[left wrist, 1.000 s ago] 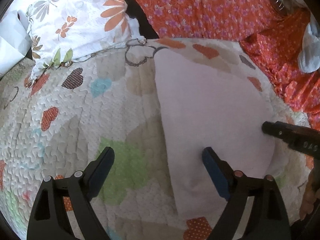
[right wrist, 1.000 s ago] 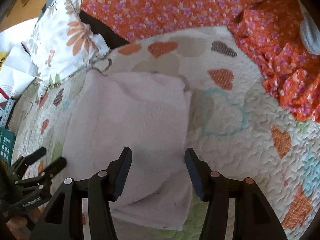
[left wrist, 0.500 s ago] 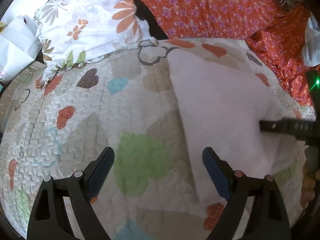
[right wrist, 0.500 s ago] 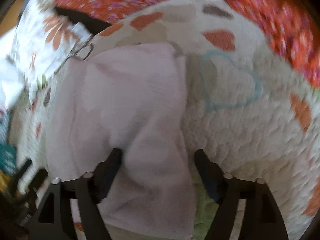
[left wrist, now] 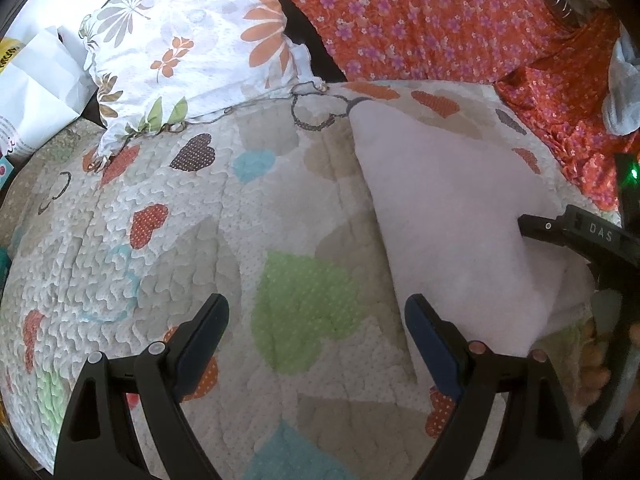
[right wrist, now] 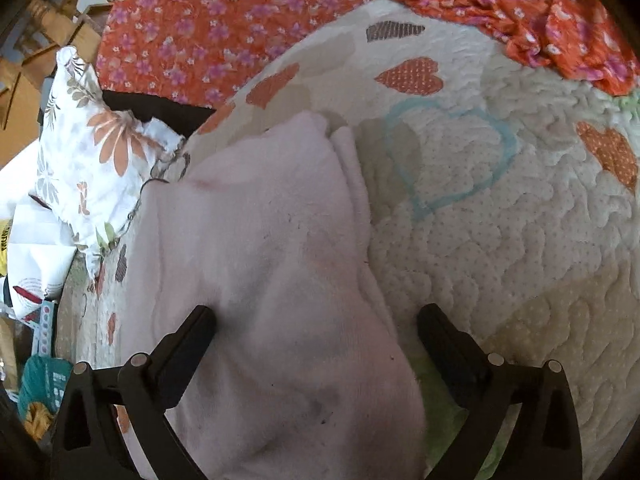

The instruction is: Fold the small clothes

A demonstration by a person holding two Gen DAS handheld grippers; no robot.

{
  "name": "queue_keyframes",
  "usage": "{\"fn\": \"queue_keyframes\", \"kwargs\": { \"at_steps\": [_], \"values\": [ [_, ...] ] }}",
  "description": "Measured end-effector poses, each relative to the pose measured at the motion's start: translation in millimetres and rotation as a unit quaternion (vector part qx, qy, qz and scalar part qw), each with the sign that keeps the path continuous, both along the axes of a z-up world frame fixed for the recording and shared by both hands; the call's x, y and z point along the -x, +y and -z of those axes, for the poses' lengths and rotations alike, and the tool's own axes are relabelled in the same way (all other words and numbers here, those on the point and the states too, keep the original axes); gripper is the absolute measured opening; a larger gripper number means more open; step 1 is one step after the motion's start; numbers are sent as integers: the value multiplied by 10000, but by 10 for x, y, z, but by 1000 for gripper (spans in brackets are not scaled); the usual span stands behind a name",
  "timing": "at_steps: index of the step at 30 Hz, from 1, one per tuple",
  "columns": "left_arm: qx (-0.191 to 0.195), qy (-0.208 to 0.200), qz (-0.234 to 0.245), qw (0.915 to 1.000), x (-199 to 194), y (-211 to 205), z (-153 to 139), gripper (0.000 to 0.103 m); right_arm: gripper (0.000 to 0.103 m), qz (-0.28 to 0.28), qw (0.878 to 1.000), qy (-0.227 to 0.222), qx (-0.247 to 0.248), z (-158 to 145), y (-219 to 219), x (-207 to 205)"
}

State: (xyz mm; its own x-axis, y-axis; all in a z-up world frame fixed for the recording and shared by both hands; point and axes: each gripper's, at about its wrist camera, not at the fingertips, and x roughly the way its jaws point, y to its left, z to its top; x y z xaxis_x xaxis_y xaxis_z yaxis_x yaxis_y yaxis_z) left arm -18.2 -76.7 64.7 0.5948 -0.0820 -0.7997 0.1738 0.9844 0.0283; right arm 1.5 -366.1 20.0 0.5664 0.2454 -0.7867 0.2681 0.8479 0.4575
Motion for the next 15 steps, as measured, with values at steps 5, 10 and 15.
{"fn": "queue_keyframes", "kwargs": {
  "at_steps": [5,10,15],
  "values": [
    [45,-20,26,10000,-10,9,-32,89,103,-249,9989,347,-204,-28,-67,-107],
    [118,-31,15,9999,-20,20,-59,89,102,262,9960,699,-485,-128,-204,-82],
    [187,17,34,9998,-54,-11,-55,89,102,648,9964,214,511,-549,-329,-2]
  ]
}}
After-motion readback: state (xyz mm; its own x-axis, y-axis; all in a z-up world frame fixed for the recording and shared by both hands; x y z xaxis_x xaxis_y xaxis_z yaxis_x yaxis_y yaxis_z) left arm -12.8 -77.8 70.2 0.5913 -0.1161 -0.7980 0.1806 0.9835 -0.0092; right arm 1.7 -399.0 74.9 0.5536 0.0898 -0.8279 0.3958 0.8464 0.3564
